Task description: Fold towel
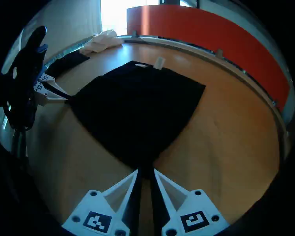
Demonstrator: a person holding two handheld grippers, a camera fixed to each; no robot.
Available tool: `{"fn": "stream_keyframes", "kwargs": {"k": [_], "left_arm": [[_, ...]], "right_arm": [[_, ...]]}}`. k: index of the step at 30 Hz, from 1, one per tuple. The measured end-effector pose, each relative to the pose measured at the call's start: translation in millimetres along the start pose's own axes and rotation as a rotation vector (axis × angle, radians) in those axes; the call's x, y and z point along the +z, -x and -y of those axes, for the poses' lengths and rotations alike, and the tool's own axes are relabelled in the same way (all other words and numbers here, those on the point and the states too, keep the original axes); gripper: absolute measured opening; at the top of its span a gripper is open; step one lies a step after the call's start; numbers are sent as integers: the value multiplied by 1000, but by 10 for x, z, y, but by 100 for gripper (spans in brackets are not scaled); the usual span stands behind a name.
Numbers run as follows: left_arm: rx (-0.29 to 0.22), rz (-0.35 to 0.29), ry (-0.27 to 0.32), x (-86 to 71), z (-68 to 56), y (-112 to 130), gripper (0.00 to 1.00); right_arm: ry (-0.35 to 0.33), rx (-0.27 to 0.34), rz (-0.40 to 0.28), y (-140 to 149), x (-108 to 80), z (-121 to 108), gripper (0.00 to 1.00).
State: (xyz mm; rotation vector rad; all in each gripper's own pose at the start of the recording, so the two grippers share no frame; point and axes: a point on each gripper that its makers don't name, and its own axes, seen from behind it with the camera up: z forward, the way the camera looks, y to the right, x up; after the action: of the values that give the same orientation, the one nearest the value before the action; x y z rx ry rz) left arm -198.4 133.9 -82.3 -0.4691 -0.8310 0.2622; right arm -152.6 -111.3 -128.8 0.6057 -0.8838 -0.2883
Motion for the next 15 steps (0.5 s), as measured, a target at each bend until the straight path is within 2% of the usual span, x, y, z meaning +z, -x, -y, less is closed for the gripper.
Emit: {"fn": "stream_keyframes", "kwargs": {"k": [9, 15], "left_arm": [[-46, -2, 7, -52, -47, -43, 11], [-69, -9, 7, -192, -54, -170, 11]], "right_arm": [[1, 9, -20, -120, -77, -38, 13], [6, 0, -49, -317, -231, -61, 13]]}}
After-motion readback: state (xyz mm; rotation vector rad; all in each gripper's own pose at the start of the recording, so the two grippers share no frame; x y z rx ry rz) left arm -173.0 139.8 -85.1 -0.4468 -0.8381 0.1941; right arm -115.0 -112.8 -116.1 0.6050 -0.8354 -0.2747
